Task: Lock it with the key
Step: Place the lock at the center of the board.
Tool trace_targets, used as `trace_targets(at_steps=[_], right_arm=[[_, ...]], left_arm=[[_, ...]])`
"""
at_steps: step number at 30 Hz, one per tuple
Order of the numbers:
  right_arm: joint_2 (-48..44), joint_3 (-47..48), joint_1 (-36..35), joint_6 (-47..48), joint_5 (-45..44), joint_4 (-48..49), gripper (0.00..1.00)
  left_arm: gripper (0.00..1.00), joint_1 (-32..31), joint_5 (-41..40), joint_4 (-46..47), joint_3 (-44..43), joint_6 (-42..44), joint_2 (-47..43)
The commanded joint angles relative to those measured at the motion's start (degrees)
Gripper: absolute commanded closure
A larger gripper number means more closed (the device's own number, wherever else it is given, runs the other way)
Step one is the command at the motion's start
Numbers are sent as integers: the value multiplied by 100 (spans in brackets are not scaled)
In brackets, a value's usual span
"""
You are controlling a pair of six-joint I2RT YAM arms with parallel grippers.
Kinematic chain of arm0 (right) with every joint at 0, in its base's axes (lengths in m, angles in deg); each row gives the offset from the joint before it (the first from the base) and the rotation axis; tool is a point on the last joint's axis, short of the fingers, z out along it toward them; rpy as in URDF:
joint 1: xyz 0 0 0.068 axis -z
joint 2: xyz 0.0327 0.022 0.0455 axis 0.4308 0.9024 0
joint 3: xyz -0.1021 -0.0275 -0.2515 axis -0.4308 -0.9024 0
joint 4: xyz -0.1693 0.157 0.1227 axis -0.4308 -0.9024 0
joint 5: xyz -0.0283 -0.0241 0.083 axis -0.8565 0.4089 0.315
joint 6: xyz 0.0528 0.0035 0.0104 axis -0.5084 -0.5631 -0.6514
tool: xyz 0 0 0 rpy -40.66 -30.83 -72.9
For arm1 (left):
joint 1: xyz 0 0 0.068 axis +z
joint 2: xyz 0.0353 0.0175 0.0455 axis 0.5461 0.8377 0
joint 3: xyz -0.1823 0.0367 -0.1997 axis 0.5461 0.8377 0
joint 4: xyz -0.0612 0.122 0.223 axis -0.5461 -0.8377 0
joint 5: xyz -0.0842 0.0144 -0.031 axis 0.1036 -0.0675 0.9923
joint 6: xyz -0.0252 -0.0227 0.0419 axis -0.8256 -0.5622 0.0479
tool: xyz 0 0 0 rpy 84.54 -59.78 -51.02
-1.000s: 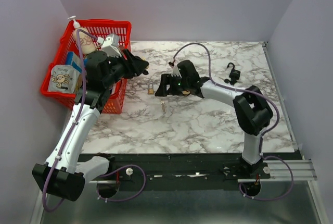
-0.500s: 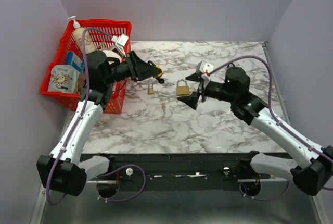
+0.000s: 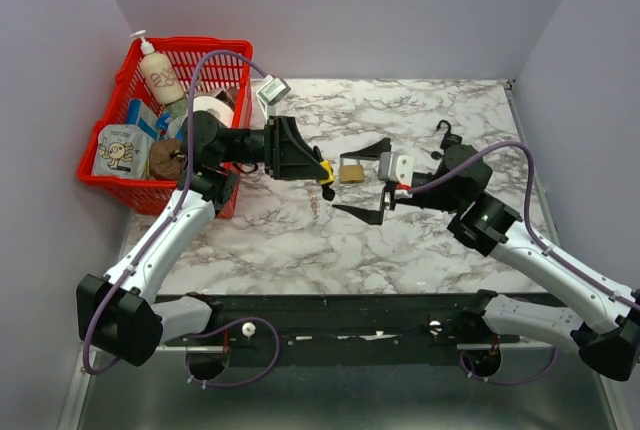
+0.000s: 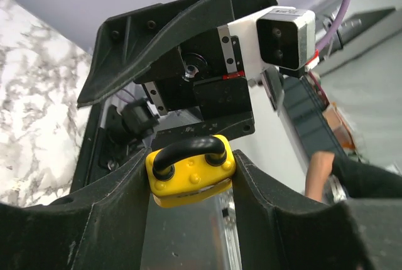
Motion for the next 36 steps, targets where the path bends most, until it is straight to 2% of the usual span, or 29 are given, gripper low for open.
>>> trace_targets(at_steps=[1,7,10,11,14,17,20,25,30,31,36], right_arm=[[-146,70,-373,291,-110,563,0],[-225,219,-532,125,-330,686,0],[-251,264,-558,45,-348,783,9],[-251,264,-559,37,-356,792,16],[-295,220,-559,80,-278,766,27],[-295,255,-559,11,-173,669,35],[-234,316,-550,-147,-207,616,39],[-181,343,-550,-306,-278,651,41],[-172,352,-559,-306,-155,660,50],[-181,351,-550,-297,-128,669,52],[-225,281,-550,-271,-93,651,76]], left_arm=[[100,-313,419,736,16,-338,35],[100,-471,410,736,68,-364,114],[100,-524,419,745,86,-355,150],[100,-542,410,754,103,-355,158],[100,-577,410,754,147,-364,158],[100,-586,384,736,182,-346,158],[100,-612,375,745,183,-329,158],[100,-718,436,491,209,-92,115],[100,-744,427,385,288,-12,71],[100,-744,427,385,297,-21,70],[100,-744,419,367,306,23,44]])
